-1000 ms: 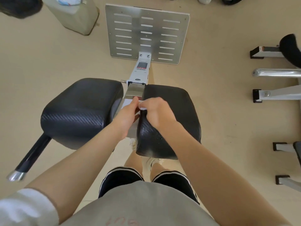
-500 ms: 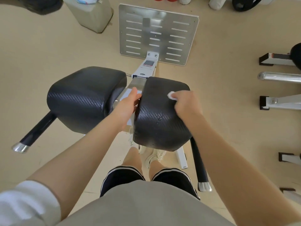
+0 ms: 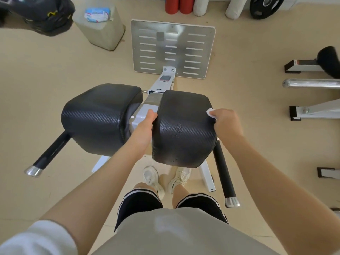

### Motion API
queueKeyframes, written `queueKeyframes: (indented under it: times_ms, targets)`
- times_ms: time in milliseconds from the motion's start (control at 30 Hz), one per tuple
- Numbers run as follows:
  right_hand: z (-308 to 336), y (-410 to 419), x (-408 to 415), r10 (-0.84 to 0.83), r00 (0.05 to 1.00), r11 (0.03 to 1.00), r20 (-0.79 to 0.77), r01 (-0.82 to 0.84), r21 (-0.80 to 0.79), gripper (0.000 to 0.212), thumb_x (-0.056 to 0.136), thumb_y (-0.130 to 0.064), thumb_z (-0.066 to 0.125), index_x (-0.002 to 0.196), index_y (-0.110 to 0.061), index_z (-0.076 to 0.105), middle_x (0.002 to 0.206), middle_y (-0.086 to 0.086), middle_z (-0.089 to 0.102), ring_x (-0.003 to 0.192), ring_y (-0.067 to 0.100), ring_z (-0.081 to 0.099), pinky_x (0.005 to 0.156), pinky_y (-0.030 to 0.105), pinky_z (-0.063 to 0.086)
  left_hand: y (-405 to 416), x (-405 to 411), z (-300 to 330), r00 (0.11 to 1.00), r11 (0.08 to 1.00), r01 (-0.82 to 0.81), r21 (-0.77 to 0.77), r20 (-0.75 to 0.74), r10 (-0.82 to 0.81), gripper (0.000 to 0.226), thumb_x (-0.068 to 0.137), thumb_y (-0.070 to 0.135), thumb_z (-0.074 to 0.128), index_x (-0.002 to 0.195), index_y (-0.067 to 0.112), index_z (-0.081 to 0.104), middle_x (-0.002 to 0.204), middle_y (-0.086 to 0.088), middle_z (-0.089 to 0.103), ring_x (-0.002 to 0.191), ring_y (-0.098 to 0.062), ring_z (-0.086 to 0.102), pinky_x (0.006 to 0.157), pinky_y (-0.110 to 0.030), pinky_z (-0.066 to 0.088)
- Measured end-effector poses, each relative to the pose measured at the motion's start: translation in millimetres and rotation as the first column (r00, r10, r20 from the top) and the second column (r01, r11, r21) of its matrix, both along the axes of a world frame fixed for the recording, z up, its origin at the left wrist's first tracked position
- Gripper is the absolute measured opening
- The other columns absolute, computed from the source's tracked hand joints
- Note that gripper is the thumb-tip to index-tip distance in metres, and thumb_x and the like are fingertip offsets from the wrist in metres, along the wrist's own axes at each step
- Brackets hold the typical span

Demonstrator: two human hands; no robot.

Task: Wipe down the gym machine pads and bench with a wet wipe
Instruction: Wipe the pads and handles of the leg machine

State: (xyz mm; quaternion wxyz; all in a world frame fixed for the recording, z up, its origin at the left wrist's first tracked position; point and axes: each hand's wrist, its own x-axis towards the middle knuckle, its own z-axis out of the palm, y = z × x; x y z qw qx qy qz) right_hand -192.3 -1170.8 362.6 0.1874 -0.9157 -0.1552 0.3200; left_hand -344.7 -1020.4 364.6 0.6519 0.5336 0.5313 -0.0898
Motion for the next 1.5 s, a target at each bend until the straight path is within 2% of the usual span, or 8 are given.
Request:
queueKeyframes:
  times_ms: [233,433,567,733,1033,1200,1300,1500]
  targets:
    - [8,67,-62,0.294,0.935,0.951,0.198,-0.308,0.041,0.045,0.088,0.003,0.044,0.128,-0.015,0.051,0.131,0.010,0.055,0.118,0.029,0.053,0.099,0.034,0.041,14,-10,-4,0.988,0.993,0.077,-0.090,0.138,-0.064,0.057,0.096,0.053,0.012,0.143,0.026,0.032,0.152,0.006,0.028,0.141,-0.014,0.023,0.115,-0.031,0.014]
    - [6,75,-85,0.387,0.894,0.917,0.226,-0.399,0.011,0.044,0.092,-0.003,0.044,0.134,-0.014,0.043,0.141,0.007,0.044,0.128,0.024,0.043,0.106,0.034,0.035,18,-26,-10,0.973,0.974,0.199,-0.105,0.140,-0.184,0.060,0.090,0.063,0.016,0.144,0.037,0.023,0.155,0.010,0.019,0.144,-0.017,0.014,0.119,-0.042,0.007]
    - [3,24,-67,0.042,0.967,0.992,0.252,-0.070,0.102,0.032,0.092,-0.018,0.040,0.117,-0.019,0.060,0.129,0.003,0.058,0.121,0.024,0.049,0.098,0.027,0.035,22,-28,-12,0.961,0.955,0.268,-0.129,0.106,-0.255,0.065,0.085,0.070,0.018,0.144,0.042,0.019,0.155,0.014,0.017,0.143,-0.015,0.016,0.118,-0.044,0.008]
    - [2,22,-76,-0.159,0.929,0.986,0.335,0.130,0.108,0.033,0.084,0.004,0.040,0.110,-0.004,0.059,0.116,0.014,0.061,0.110,0.035,0.054,0.087,0.035,0.043,27,-30,-18,0.935,0.937,0.311,-0.161,0.230,-0.271,0.060,0.091,0.061,0.015,0.146,0.036,0.019,0.154,0.012,0.020,0.143,-0.015,0.018,0.118,-0.037,0.011]
    - [-8,72,-131,0.204,0.877,0.934,0.435,-0.307,0.182,0.038,0.100,-0.014,0.032,0.137,-0.011,0.042,0.146,0.003,0.040,0.136,0.016,0.032,0.108,0.024,0.023,31,-36,-25,0.906,0.939,0.281,-0.199,0.377,-0.191,0.063,0.094,0.056,0.011,0.147,0.023,0.023,0.154,0.005,0.024,0.142,-0.011,0.020,0.117,-0.031,0.016]
    - [-11,5,-91,-0.201,0.901,0.974,0.386,0.142,0.176,0.027,0.094,-0.008,0.035,0.110,-0.013,0.056,0.117,0.005,0.057,0.103,0.024,0.051,0.072,0.020,0.030,26,-35,-20,0.926,0.944,0.278,-0.176,0.312,-0.214,0.064,0.092,0.059,0.013,0.147,0.027,0.019,0.154,0.010,0.022,0.142,-0.013,0.019,0.117,-0.034,0.012]
    - [-13,-1,-91,-0.271,0.869,0.962,0.414,0.236,0.135,0.029,0.087,0.001,0.034,0.104,-0.012,0.054,0.104,0.003,0.056,0.087,0.025,0.046,0.068,0.023,0.031,23,-33,-19,0.918,0.943,0.283,-0.172,0.332,-0.215,0.062,0.093,0.057,0.011,0.148,0.027,0.015,0.155,0.011,0.019,0.142,-0.011,0.017,0.118,-0.032,0.011]
    - [-34,71,-154,0.045,0.870,0.922,0.491,-0.225,0.315,0.029,0.093,-0.010,0.045,0.116,-0.011,0.061,0.124,0.002,0.060,0.116,0.016,0.054,0.099,0.026,0.039,26,-34,-26,0.899,0.934,0.288,-0.211,0.395,-0.188,0.065,0.095,0.056,0.009,0.144,0.020,0.031,0.147,0.009,0.035,0.133,-0.004,0.033,0.114,-0.026,0.022]
